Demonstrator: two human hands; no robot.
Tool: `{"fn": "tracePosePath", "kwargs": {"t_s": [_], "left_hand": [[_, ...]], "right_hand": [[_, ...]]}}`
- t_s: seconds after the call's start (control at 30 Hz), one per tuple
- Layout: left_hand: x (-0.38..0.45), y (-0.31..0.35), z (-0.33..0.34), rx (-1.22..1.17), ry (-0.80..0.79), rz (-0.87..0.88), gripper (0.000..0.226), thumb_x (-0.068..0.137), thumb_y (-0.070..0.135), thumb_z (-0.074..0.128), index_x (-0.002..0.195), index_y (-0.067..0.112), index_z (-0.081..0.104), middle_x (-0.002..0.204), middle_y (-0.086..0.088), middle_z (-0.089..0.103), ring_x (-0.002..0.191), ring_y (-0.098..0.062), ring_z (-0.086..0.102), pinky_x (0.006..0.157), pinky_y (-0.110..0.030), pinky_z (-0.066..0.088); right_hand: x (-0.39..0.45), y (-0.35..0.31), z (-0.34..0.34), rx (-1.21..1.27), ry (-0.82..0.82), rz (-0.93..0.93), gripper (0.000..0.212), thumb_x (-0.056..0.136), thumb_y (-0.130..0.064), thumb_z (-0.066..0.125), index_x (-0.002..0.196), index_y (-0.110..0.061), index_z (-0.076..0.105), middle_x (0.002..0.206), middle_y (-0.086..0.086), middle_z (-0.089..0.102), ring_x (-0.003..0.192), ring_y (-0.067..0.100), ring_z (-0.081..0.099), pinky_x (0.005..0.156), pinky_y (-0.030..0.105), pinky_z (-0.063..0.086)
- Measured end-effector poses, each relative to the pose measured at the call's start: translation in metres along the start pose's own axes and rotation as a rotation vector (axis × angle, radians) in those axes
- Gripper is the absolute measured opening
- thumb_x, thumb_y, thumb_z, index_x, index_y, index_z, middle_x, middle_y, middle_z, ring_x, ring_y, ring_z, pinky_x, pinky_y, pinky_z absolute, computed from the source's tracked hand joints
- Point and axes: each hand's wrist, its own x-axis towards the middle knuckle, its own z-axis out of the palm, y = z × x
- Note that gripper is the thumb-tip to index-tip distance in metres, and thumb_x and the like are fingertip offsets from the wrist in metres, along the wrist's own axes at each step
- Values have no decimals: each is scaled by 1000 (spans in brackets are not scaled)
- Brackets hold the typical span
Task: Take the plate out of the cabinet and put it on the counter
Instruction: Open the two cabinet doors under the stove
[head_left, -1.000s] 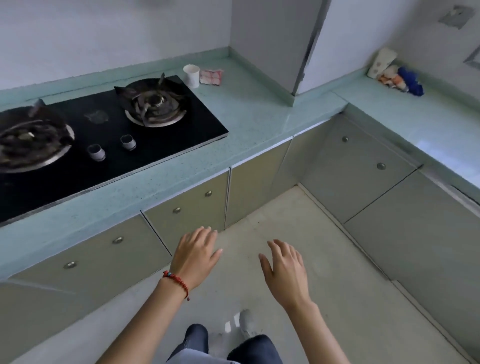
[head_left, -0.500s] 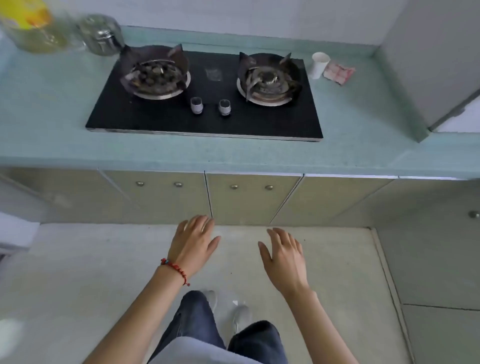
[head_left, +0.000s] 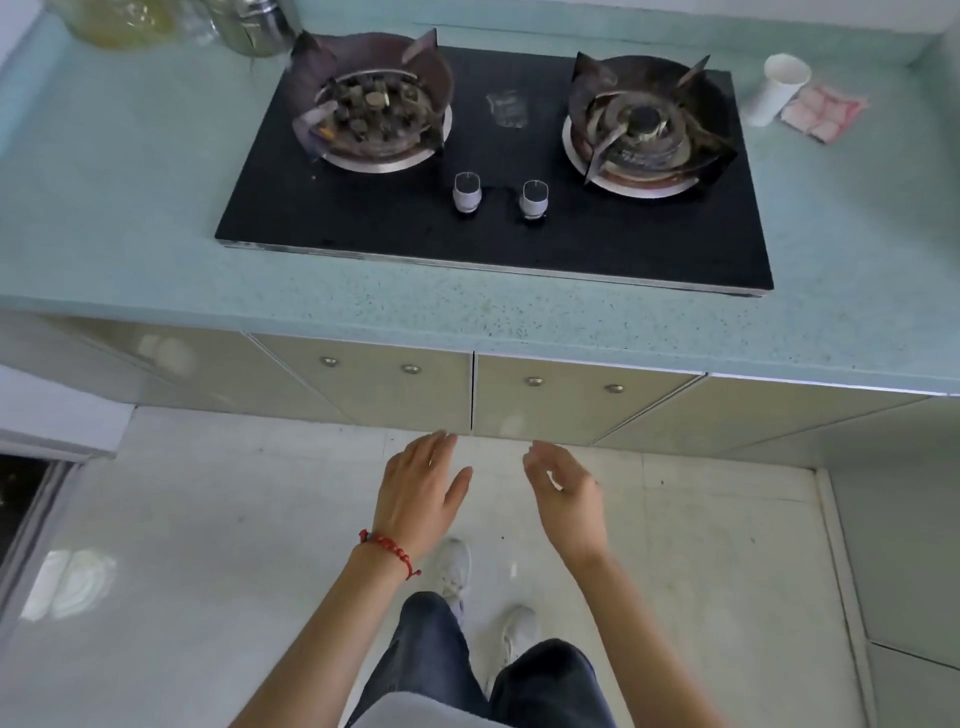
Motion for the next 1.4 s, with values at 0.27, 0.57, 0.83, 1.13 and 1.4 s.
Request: {"fn": "tracePosePath", "kwargs": {"t_s": [0.27, 0.57, 0.83, 1.13, 1.4], "left_hand": [[57, -12, 21, -866, 21, -482, 33, 92, 20, 47, 124, 10, 51, 129, -5, 55, 115, -12, 49, 82, 2, 36], [122, -35, 40, -1439, 30, -719, 22, 93, 16, 46, 114, 18, 51, 117, -2, 59, 108, -16, 56, 86, -33, 49], [150, -50, 52, -1725, 30, -749, 30, 85, -3, 52, 107, 16, 59, 107, 0, 65, 104, -15, 61, 87, -36, 49], [154, -53, 49, -1782, 1, -650, 41, 83, -8, 49, 119, 12, 54, 120, -3, 58, 115, -21, 55, 92, -36, 45], [150, -52, 47, -1873, -27, -666, 46, 81, -17, 40, 108, 16, 58, 109, 3, 65, 111, -16, 59, 92, -35, 45]], "right_hand": [[66, -15, 33, 666, 57, 272, 24, 92, -10, 50, 114, -4, 58, 99, 7, 67, 98, 23, 63, 91, 34, 50], [128, -6, 69, 1015, 9, 366, 26, 93, -7, 45, 119, -9, 51, 108, 8, 65, 107, 24, 61, 92, 33, 48], [160, -15, 83, 1152, -27, 362, 20, 91, 4, 45, 85, -9, 58, 91, 7, 65, 97, 23, 64, 97, 39, 47], [164, -18, 83, 1176, -59, 339, 29, 88, 9, 45, 73, -11, 61, 68, -4, 69, 87, 18, 68, 98, 38, 46], [159, -16, 82, 1153, -53, 344, 28, 86, 12, 46, 78, -11, 60, 80, 3, 71, 94, 19, 64, 95, 34, 46]]}}
